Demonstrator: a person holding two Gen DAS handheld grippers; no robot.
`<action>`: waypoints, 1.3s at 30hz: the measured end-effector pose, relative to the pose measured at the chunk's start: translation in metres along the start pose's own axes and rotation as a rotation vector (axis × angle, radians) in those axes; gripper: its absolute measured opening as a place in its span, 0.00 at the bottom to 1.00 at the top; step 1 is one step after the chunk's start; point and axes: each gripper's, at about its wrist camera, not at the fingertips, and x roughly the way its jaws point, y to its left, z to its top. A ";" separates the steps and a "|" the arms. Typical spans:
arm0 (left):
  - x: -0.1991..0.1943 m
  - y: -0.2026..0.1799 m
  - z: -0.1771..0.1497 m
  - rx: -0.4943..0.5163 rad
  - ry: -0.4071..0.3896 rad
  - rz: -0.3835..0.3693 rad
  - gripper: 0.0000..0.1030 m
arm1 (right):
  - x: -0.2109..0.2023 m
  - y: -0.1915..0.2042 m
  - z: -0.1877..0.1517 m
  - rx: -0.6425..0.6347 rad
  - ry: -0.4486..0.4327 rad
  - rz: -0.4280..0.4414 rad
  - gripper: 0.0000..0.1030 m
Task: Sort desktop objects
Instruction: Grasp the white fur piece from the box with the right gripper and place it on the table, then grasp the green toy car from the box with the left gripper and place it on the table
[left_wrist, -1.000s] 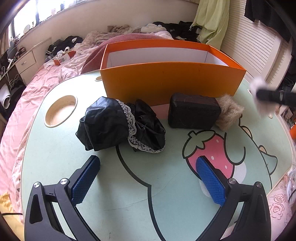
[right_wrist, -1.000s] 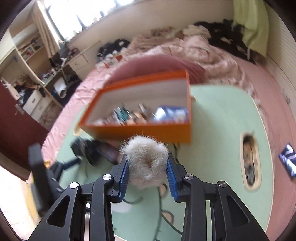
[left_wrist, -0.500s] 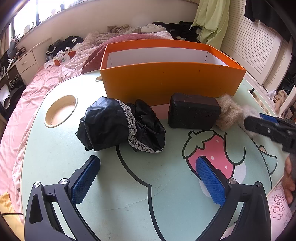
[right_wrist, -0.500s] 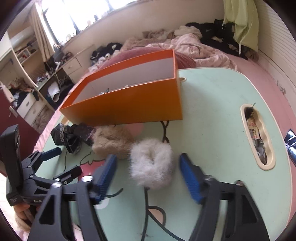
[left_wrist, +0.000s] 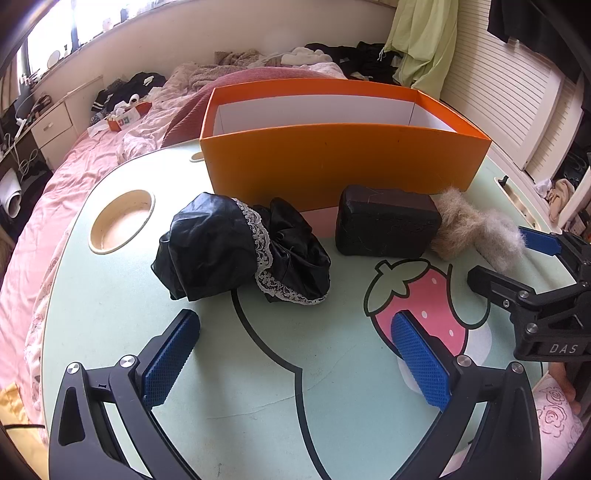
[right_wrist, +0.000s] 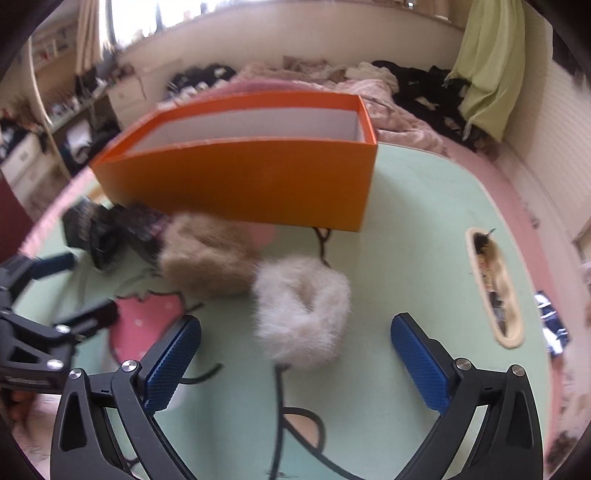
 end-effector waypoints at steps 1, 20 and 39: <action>-0.001 0.000 0.000 -0.002 -0.001 0.000 1.00 | 0.000 -0.001 0.000 0.003 -0.003 -0.002 1.00; -0.029 -0.003 0.135 -0.091 0.062 -0.389 0.53 | -0.018 -0.020 -0.007 0.114 -0.111 0.135 1.00; 0.074 -0.007 0.158 -0.207 0.273 -0.109 0.35 | -0.017 -0.028 -0.007 0.144 -0.109 0.148 1.00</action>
